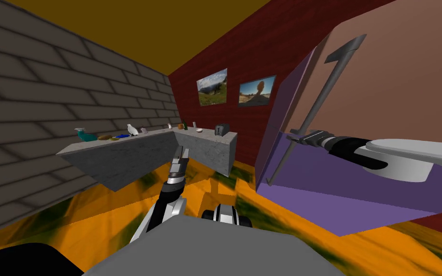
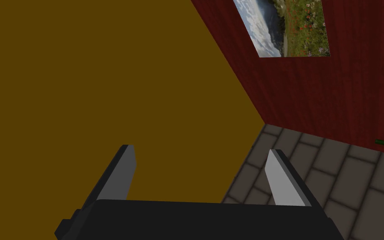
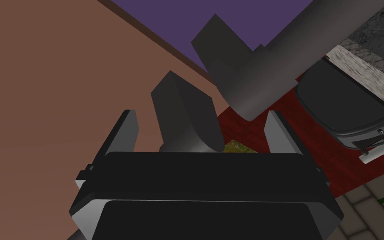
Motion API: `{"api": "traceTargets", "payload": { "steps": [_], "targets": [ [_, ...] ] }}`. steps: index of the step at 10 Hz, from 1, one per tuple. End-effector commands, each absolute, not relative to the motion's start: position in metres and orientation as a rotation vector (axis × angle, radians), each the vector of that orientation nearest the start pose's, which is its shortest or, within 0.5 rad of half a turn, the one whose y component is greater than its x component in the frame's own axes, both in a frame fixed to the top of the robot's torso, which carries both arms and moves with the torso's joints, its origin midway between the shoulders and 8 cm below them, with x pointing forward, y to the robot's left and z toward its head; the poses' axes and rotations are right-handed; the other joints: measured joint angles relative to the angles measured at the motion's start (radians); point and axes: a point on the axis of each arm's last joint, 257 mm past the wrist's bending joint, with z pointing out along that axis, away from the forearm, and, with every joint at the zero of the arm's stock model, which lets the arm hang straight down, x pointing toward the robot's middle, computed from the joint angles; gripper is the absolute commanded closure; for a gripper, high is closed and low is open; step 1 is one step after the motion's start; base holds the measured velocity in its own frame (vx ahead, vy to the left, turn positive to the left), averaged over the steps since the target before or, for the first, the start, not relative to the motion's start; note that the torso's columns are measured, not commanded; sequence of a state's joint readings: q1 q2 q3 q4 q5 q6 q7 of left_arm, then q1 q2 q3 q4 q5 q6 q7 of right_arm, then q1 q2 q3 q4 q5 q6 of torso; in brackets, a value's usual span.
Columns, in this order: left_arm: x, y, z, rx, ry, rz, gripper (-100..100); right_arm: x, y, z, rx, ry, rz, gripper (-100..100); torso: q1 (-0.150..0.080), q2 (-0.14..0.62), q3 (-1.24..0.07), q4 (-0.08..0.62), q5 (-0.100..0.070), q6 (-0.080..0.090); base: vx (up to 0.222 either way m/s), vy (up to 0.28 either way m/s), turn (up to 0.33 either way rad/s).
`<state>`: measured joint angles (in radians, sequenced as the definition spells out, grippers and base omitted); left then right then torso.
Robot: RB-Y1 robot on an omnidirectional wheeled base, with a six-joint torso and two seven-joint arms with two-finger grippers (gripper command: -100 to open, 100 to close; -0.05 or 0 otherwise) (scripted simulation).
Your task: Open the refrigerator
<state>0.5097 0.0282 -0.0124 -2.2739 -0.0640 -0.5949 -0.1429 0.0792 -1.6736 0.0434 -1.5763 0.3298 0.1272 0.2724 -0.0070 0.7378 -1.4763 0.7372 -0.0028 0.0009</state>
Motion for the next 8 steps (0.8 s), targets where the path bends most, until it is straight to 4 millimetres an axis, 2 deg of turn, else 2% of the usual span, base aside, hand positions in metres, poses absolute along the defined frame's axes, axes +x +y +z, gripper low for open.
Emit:
{"api": "traceTargets", "payload": {
  "steps": [1, 2, 3, 4, 5, 7, 8],
  "targets": [
    [0.33, 0.261, 0.035, -0.48, 0.646, -1.159, 0, 0.524, -0.614, 0.06, -0.391, 1.653, -0.725, -100, 0.0, -0.003, -0.002, 0.001, 0.001, 0.0, -0.196, -0.077, 0.4],
    [0.33, 0.261, 0.035, -0.479, 0.646, -1.159, 0, 0.522, -0.623, 0.061, -0.378, 1.655, -0.74, -100, 0.001, -0.004, -0.003, -0.001, 0.001, -0.001, -0.162, -0.049, 0.405],
    [0.33, 0.261, 0.035, -0.48, 0.647, -1.159, 0, 0.519, -0.633, 0.063, -0.364, 1.658, -0.757, -100, 0.001, -0.007, -0.005, -0.001, 0.001, 0.0, -0.064, -0.007, 0.157],
    [0.33, 0.261, 0.035, -0.48, 0.647, -1.159, 0, 0.51, -0.658, 0.06, -0.315, 1.682, -0.797, -100, 0.001, -0.01, -0.007, -0.001, 0.002, 0.004, -0.137, -0.004, 0.352],
    [0.33, 0.261, 0.035, -0.48, 0.646, -1.159, 0, 0.506, -0.67, 0.062, -0.298, 1.683, -0.818, -100, -0.003, -0.008, -0.006, -0.002, 0.0, -0.001, -0.145, -0.027, 0.335],
    [0.33, 0.261, 0.035, -0.48, 0.647, -1.159, 0, 0.506, -0.67, 0.062, -0.298, 1.683, -0.818, -100, -0.004, -0.008, -0.005, 0.0, 0.001, 0.003, -0.041, -0.013, 0.056],
    [0.33, 0.261, 0.035, -0.48, 0.647, -1.159, 0, 0.497, -0.691, 0.06, -0.255, 1.703, -0.853, -100, -0.004, -0.009, -0.006, 0.0, 0.001, 0.004, -0.115, -0.016, 0.375]
  ]
}}
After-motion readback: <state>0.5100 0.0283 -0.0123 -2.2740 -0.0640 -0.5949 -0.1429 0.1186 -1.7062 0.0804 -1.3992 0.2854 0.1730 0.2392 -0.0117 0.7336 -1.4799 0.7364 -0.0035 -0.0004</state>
